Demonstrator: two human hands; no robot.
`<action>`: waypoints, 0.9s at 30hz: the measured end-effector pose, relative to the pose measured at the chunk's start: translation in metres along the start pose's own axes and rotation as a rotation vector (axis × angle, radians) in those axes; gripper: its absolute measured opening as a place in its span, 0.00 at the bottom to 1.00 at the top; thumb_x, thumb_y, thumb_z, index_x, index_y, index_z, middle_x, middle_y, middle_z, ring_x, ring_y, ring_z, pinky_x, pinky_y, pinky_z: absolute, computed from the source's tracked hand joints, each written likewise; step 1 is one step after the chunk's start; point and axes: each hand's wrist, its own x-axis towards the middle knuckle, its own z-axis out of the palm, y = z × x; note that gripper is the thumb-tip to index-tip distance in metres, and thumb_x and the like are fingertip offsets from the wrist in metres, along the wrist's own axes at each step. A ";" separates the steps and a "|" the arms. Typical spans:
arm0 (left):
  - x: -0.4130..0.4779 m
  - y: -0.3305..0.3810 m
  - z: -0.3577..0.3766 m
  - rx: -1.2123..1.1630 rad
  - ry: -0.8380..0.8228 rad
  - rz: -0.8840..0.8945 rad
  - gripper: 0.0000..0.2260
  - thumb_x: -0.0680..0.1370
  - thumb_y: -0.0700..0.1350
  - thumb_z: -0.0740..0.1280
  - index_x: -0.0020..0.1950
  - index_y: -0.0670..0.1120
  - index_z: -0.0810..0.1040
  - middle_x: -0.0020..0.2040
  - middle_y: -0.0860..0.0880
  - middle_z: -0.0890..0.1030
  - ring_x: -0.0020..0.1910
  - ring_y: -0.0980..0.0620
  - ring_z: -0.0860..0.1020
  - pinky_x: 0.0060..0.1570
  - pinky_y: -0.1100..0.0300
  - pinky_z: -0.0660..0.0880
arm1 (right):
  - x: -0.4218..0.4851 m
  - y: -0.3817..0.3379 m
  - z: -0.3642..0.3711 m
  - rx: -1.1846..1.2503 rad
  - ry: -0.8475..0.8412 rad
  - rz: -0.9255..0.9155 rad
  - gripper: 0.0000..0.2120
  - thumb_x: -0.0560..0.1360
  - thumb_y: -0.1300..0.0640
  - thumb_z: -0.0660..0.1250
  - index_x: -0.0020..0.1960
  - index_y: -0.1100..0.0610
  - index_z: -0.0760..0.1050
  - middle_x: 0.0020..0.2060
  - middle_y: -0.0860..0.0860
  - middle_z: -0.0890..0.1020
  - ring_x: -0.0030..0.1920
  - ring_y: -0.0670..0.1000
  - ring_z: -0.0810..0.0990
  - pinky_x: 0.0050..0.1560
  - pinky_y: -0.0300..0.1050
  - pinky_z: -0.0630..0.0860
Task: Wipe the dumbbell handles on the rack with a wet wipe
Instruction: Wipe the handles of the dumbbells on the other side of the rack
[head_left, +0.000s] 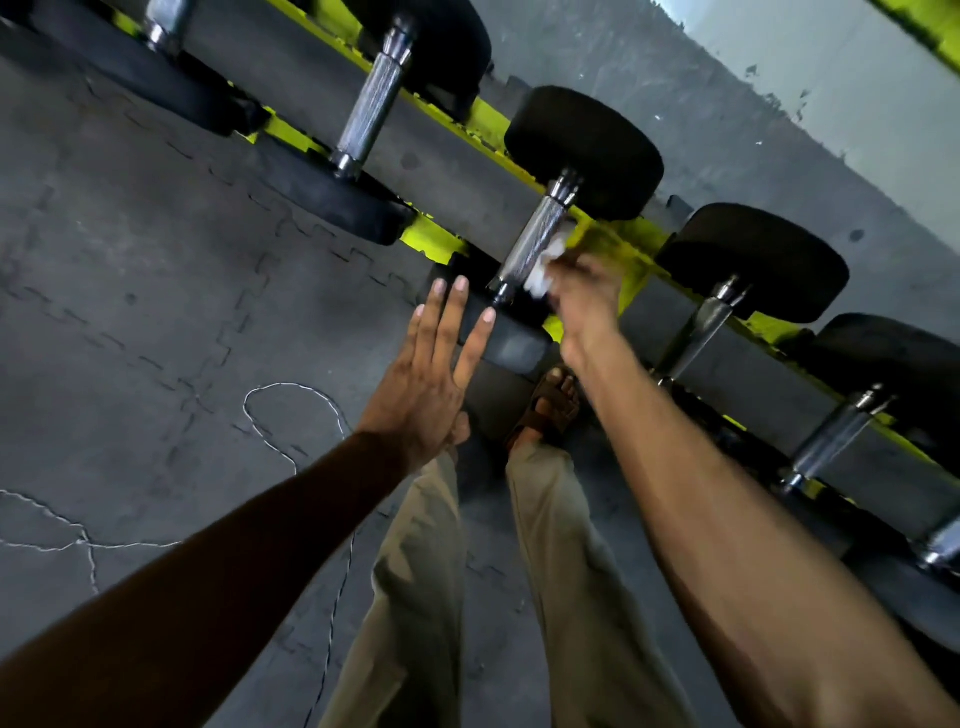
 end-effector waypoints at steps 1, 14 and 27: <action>0.000 0.000 -0.001 -0.007 -0.003 -0.003 0.56 0.75 0.61 0.67 0.82 0.36 0.32 0.80 0.27 0.34 0.81 0.27 0.38 0.81 0.36 0.51 | -0.012 0.006 -0.002 -0.045 -0.040 -0.021 0.10 0.74 0.69 0.70 0.39 0.56 0.78 0.31 0.49 0.79 0.32 0.46 0.74 0.37 0.39 0.72; 0.001 0.000 0.002 -0.051 0.037 0.003 0.56 0.74 0.57 0.70 0.82 0.36 0.32 0.80 0.27 0.36 0.81 0.27 0.39 0.81 0.35 0.49 | -0.014 0.018 0.006 -0.036 -0.023 -0.046 0.10 0.73 0.72 0.71 0.39 0.58 0.78 0.33 0.51 0.80 0.31 0.43 0.76 0.37 0.35 0.74; 0.002 0.002 -0.001 0.025 0.028 -0.003 0.49 0.78 0.55 0.62 0.81 0.35 0.31 0.79 0.26 0.34 0.81 0.27 0.38 0.80 0.36 0.51 | -0.002 -0.016 -0.013 -1.232 0.104 -1.194 0.14 0.74 0.60 0.65 0.58 0.54 0.78 0.62 0.52 0.78 0.55 0.59 0.78 0.39 0.52 0.75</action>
